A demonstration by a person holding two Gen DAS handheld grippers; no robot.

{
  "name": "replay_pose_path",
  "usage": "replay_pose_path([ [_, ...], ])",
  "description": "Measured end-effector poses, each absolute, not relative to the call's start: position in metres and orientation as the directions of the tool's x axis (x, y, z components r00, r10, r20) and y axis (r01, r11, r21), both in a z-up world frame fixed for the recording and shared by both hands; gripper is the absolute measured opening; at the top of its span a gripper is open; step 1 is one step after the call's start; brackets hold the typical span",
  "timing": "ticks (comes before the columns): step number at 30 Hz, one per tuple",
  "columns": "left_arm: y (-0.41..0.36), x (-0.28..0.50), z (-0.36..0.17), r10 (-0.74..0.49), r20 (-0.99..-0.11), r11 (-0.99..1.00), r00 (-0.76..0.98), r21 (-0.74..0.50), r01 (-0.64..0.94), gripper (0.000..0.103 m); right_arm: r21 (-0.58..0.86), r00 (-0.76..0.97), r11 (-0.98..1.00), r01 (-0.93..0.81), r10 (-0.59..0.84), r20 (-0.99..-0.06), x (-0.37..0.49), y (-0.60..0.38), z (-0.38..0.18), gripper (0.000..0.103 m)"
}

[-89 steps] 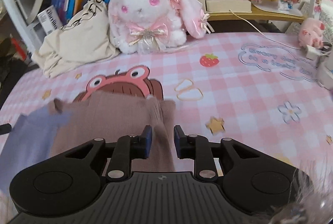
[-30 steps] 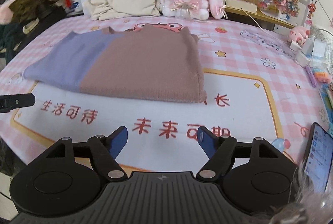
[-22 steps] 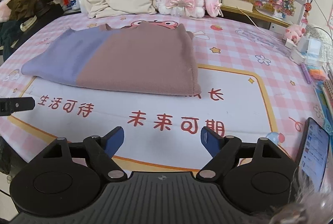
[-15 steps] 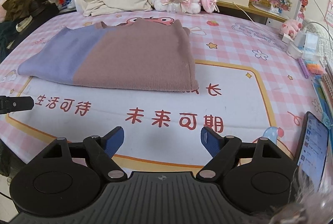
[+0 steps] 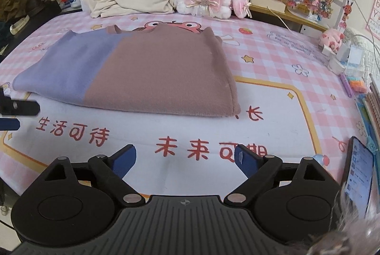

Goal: Fold clothes
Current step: 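Grasp the lavender side edge of the folded sweater with the left gripper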

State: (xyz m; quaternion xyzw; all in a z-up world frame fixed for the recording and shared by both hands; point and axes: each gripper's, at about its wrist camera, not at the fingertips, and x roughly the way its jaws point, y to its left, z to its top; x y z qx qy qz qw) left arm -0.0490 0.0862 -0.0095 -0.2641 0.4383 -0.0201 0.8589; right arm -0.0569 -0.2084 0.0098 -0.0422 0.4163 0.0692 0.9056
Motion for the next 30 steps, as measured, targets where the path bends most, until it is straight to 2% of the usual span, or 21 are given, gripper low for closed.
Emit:
replay_pose_path([
  [6, 0.129, -0.041, -0.027, -0.350, -0.670, 0.627, 0.655, -0.687, -0.367, 0.086, -0.037, 0.656, 0.989, -0.142, 0.066, -0.752, -0.053, -0.201, 0.013, 0.090],
  [10, 0.150, -0.036, -0.037, -0.343, -0.625, 0.485, 0.701, -0.757, -0.437, 0.086, -0.048, 0.661, 0.991, -0.122, 0.045, -0.749, -0.050, -0.200, 0.015, 0.090],
  [16, 0.173, -0.020, -0.048, -0.299, -0.589, 0.361, 0.750, -0.798, -0.483, 0.084, -0.064, 0.669, 0.994, -0.088, 0.011, -0.743, -0.046, -0.200, 0.018, 0.090],
  [21, 0.174, -0.007, -0.045, -0.255, -0.609, 0.382, 0.751, -0.777, -0.500, 0.064, -0.077, 0.671, 0.996, -0.053, -0.021, -0.742, -0.044, -0.202, 0.019, 0.090],
  [24, 0.175, -0.004, -0.047, -0.242, -0.628, 0.377, 0.739, -0.763, -0.525, 0.042, -0.086, 0.670, 0.996, -0.038, -0.039, -0.741, -0.043, -0.201, 0.020, 0.090],
  [26, 0.178, -0.003, -0.051, -0.244, -0.642, 0.369, 0.727, -0.755, -0.542, 0.017, -0.091, 0.670, 0.995, -0.032, -0.046, -0.741, -0.043, -0.200, 0.021, 0.090],
  [27, 0.178, -0.003, -0.048, -0.244, -0.635, 0.391, 0.734, -0.756, -0.524, 0.013, -0.093, 0.669, 0.995, -0.031, -0.048, -0.742, -0.043, -0.199, 0.021, 0.090],
  [30, 0.171, -0.001, -0.028, -0.242, -0.576, 0.538, 0.781, -0.749, -0.386, 0.010, -0.097, 0.665, 0.995, -0.032, -0.051, -0.745, -0.041, -0.196, 0.020, 0.090],
])
